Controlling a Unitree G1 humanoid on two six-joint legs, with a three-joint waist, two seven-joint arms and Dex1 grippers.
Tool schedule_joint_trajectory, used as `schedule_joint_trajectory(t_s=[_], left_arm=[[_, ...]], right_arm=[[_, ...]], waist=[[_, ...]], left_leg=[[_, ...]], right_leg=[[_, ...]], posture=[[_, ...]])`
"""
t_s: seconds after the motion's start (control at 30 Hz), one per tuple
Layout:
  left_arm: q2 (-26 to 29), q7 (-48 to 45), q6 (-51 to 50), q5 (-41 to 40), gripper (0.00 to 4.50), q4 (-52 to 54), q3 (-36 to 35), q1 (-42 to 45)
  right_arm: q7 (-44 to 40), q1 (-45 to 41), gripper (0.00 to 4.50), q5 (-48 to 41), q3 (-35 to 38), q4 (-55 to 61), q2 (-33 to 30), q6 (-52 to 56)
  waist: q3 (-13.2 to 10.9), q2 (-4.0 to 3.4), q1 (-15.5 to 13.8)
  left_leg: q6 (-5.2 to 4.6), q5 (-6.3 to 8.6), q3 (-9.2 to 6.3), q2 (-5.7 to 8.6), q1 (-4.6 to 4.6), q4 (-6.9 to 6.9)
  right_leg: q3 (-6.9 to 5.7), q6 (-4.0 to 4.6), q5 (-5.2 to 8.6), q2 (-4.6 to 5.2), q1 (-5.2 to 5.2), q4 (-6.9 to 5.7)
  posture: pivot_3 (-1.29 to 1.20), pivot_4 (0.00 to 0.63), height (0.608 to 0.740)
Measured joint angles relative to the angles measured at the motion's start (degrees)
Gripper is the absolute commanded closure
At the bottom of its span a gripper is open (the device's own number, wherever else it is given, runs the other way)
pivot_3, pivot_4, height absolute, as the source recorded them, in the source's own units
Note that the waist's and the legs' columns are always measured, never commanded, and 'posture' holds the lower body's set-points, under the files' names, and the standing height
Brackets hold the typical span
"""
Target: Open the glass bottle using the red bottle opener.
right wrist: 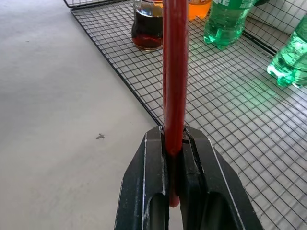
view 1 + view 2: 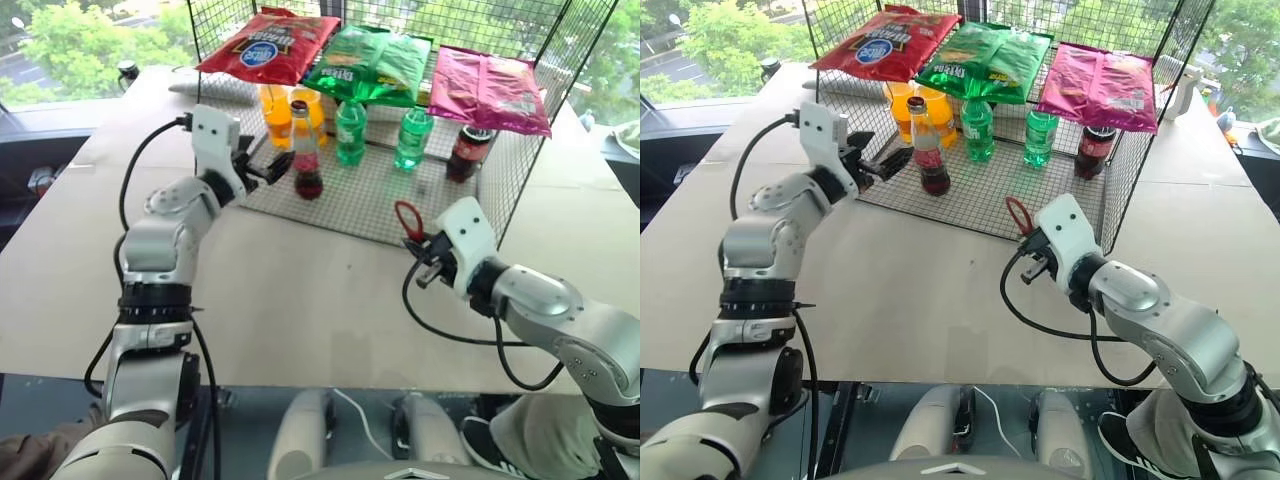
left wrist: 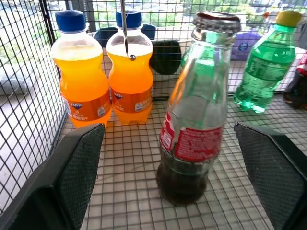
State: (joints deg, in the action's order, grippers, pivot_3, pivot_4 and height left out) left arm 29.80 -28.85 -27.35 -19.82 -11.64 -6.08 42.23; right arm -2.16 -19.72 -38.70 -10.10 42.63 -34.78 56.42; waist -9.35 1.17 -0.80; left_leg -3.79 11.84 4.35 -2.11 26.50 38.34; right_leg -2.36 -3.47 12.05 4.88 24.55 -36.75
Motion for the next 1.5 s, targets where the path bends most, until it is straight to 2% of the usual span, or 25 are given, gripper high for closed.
schedule_joint_trajectory(t_s=[0.3,0.43,0.8,0.83,0.9,0.97,1.0,1.1,1.3,1.37,1.4,1.5], left_arm=[[-0.8,-7.8,4.3,3.0,0.03,-12.9,3.8,6.4],[-1.0,-8.8,7.3,5.1,0.03,-18.0,4.2,9.3],[-5.7,-10.8,15.4,9.6,0.03,-34.3,4.6,16.9],[-5.8,-10.9,16.4,9.9,0.42,-35.8,4.5,17.5],[-6.4,-10.8,18.1,10.6,0.82,-39.0,4.4,18.8],[-6.6,-10.9,19.6,10.9,1.88,-41.2,4.3,19.5],[-6.7,-11.0,20.3,11.0,2.02,-42.0,4.1,19.7],[-6.8,-11.5,21.9,11.1,2.00,-43.4,3.9,20.0],[-6.5,-17.5,22.2,9.5,2.00,-40.2,3.3,17.5],[-5.5,-22.1,19.2,7.2,2.00,-33.5,3.2,13.6],[-4.1,-25.8,15.5,4.3,2.00,-26.1,3.2,9.8],[-1.9,-31.0,7.3,-1.1,2.00,-12.8,3.3,4.5]], right_arm=[[0.1,1.6,4.50,1.3,1.6,2.6,2.5,3.1],[0.1,2.5,4.50,1.7,2.2,3.7,3.3,4.3],[-0.1,2.5,4.50,3.0,3.3,4.6,4.6,6.1],[-0.1,2.5,4.50,3.2,3.5,4.9,4.7,6.3],[-0.1,2.7,4.50,3.3,3.8,5.2,4.7,7.0],[0.0,2.9,4.50,3.3,4.0,6.1,4.9,7.5],[0.0,3.0,4.50,3.3,4.2,6.5,5.0,7.9],[0.0,3.3,4.50,3.5,4.4,6.8,5.5,8.5],[-0.4,3.6,4.50,3.6,4.5,7.1,5.8,9.0],[-0.8,3.7,4.50,3.9,4.7,7.2,5.8,9.1],[-1.3,4.0,4.50,4.0,5.2,7.4,5.6,9.1],[-1.9,4.4,4.50,4.4,6.4,7.4,4.8,9.1]], waist=[[0.0,0.00,0.0],[0.0,0.00,0.0],[0.0,0.01,0.1],[0.0,0.01,0.1],[0.0,0.01,0.1],[0.0,0.02,0.1],[0.0,0.02,0.0],[0.0,0.02,0.0],[0.0,0.02,0.1],[0.0,0.01,0.3],[0.0,0.01,0.5],[0.0,0.00,0.8]], left_leg=[[-0.01,0.00,0.00,0.00,0.00,0.00],[-0.01,0.01,0.01,0.00,0.00,0.01],[-0.02,0.01,0.01,0.03,0.00,0.01],[-0.02,0.01,0.01,0.02,0.00,0.01],[-0.02,0.01,0.01,0.02,0.00,0.01],[-0.02,0.01,0.00,0.02,0.00,0.01],[-0.03,0.01,0.00,0.01,0.00,0.01],[-0.03,0.01,-0.01,0.00,0.00,0.01],[-0.03,0.01,0.00,-0.02,0.01,0.01],[-0.02,0.01,-0.01,-0.05,0.01,0.00],[-0.02,0.01,0.00,-0.08,0.03,-0.01],[0.00,0.00,-0.06,-0.09,0.05,-0.01]], right_leg=[[-0.01,0.00,0.00,-0.01,0.00,-0.01],[0.00,-0.01,0.00,0.00,0.00,0.00],[-0.01,-0.01,0.00,-0.01,0.01,-0.01],[-0.01,-0.01,0.00,-0.01,0.01,-0.01],[-0.01,-0.01,0.00,-0.01,0.01,-0.01],[-0.01,-0.01,0.00,-0.01,0.01,-0.01],[-0.01,-0.01,0.00,0.00,0.01,-0.01],[-0.01,-0.01,-0.01,0.00,0.00,-0.01],[0.00,0.00,-0.01,0.01,0.01,-0.01],[0.00,0.00,-0.01,0.01,0.03,-0.02],[0.02,0.01,-0.01,0.01,0.07,-0.03],[0.02,0.01,-0.01,0.02,0.07,-0.04]], posture=[[0.00,0.150,0.740],[0.00,0.150,0.740],[0.00,0.150,0.740],[0.00,0.150,0.740],[0.00,0.150,0.740],[0.00,0.150,0.740],[0.00,0.150,0.740],[0.00,0.150,0.740],[0.00,0.150,0.740],[0.00,0.150,0.740],[0.00,0.150,0.740],[0.00,0.150,0.740]])
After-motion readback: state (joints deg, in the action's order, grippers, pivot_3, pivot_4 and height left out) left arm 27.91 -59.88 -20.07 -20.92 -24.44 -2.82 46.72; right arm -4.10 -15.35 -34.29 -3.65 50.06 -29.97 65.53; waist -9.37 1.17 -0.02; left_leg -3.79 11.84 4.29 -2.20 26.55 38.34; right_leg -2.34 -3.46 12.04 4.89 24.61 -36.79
